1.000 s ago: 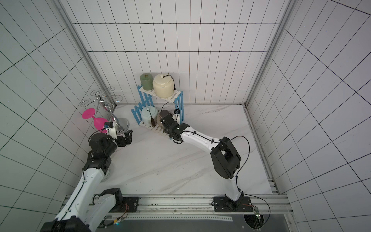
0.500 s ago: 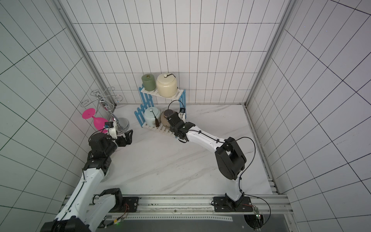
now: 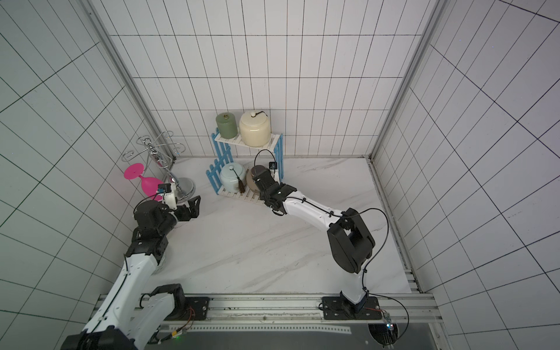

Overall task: Remove the tea canisters from the shelf
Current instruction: Move the shelf to the center of the board.

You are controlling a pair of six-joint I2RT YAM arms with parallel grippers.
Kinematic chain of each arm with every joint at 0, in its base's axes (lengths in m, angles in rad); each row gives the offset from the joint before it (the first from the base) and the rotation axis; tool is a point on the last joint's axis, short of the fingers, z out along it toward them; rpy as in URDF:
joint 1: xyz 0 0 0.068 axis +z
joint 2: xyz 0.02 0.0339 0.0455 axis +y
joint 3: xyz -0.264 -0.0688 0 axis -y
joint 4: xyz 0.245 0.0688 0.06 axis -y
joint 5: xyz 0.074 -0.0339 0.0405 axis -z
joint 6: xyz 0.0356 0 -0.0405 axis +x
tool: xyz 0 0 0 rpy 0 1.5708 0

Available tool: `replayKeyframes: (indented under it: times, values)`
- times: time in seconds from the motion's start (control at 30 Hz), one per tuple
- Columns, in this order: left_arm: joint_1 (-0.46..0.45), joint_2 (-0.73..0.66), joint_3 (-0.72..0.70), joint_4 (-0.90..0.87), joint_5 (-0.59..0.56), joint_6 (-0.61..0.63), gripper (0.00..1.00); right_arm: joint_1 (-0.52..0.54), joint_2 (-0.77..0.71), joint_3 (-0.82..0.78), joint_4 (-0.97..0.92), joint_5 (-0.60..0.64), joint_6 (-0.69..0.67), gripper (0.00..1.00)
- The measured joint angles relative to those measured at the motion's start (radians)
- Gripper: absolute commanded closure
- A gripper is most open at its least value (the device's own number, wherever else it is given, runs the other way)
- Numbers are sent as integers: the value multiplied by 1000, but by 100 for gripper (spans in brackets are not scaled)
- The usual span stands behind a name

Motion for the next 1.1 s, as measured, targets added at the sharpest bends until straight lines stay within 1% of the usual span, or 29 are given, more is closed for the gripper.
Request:
replayKeyframes:
  times: [0.07,0.2,0.37,0.6,0.73,1.1]
  values:
    - [0,0,0,0,0,0,1,-4,-2,0,-2,1,-10,73]
    - [0,0,0,0,0,0,1,-24,-19,-19,-3,0,-21,77]
    - [0,0,0,-1,3,-4,1,-69,-58,-56,-11,-12,-28,88]
    - [0,0,0,-4,43,-7,1,-134,-117,-122,-14,-17,-39,88]
    - [0,0,0,-10,71,-7,1,-155,-148,-159,-9,-18,-51,91]
    - [0,0,0,-31,141,9,1,-204,-219,-242,22,-51,-95,95]
